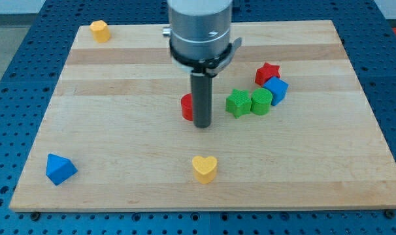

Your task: Push the red circle into the green star

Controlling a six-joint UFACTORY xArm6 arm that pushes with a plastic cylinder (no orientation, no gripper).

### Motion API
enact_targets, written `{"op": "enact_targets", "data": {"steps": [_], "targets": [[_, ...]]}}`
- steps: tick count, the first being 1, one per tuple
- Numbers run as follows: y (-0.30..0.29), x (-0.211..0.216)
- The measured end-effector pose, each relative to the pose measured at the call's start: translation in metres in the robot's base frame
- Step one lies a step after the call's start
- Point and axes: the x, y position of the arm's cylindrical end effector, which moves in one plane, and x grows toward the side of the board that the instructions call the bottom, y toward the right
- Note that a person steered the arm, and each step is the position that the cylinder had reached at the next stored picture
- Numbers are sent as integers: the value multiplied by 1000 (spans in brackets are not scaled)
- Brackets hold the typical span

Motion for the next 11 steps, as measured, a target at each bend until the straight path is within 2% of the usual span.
{"op": "enact_targets", "data": {"steps": [1, 3, 4, 9, 10, 11], "targets": [[-38, 18], [-41, -46], [-33, -55], [25, -69], [8, -68], [-23, -36]]}}
